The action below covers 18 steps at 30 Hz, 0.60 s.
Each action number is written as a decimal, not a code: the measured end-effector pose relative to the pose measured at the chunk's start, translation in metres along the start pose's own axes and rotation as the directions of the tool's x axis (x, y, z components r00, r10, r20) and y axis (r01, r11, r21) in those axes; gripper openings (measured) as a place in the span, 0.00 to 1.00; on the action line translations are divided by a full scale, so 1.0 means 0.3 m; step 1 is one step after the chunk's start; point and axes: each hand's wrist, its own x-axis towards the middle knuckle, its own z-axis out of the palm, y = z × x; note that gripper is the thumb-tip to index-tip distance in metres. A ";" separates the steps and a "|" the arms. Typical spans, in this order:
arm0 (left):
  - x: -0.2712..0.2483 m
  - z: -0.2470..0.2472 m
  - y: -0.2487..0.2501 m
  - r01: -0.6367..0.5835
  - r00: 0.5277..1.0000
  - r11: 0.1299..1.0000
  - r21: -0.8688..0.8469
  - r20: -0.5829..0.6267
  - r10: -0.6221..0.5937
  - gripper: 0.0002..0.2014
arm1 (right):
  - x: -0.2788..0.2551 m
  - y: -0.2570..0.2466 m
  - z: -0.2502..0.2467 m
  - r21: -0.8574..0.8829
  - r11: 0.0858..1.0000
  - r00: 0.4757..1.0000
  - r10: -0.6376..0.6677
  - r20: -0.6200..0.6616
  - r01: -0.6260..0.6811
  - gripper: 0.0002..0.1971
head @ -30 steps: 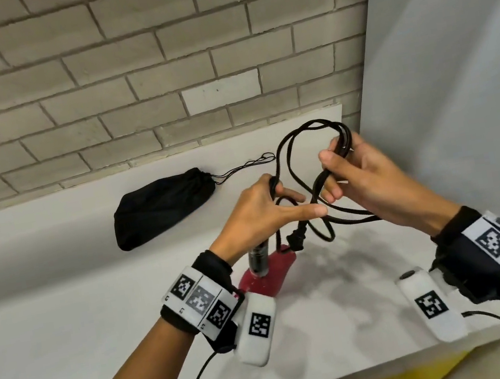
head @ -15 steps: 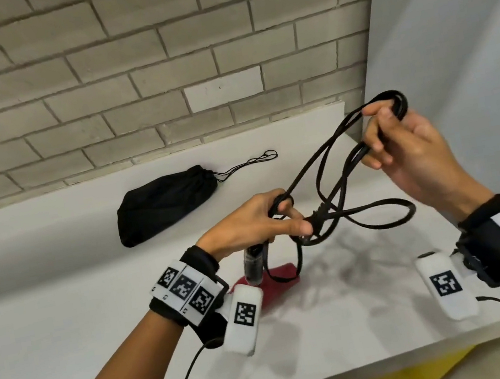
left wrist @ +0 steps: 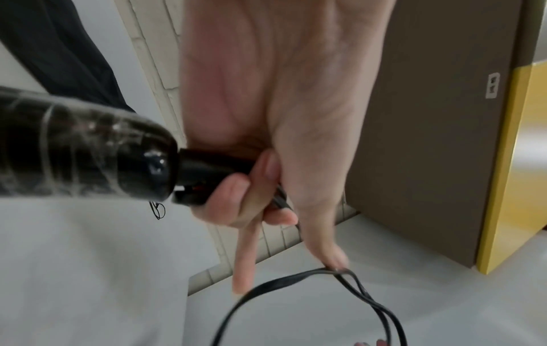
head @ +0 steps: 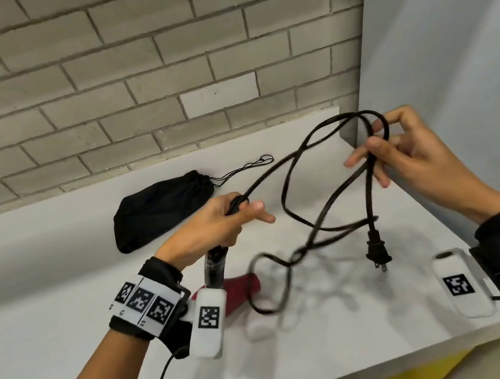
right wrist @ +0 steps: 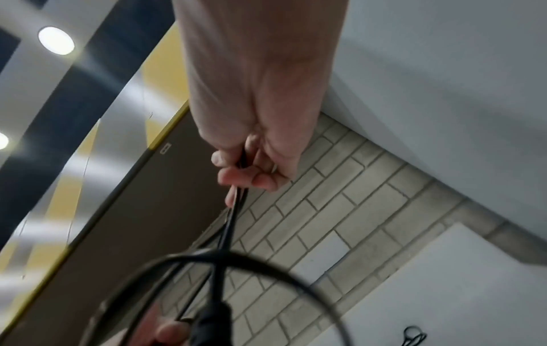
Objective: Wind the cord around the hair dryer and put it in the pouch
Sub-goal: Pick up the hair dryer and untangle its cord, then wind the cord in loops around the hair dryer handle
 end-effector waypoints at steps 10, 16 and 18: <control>0.012 -0.052 0.002 -0.027 0.976 0.999 0.029 -0.215 0.032 0.19 | -0.015 0.054 -0.039 -0.551 0.829 0.985 0.001 -0.175 -0.099 0.03; 0.019 -0.139 0.038 -0.152 0.903 0.984 -0.092 -0.417 0.101 0.17 | -0.060 0.192 0.001 -0.823 0.565 0.990 0.140 0.025 -0.059 0.11; 0.020 -0.143 0.044 -0.162 0.905 0.984 -0.072 -0.409 0.118 0.17 | -0.068 0.243 -0.006 -0.926 0.377 0.997 0.073 0.032 0.002 0.12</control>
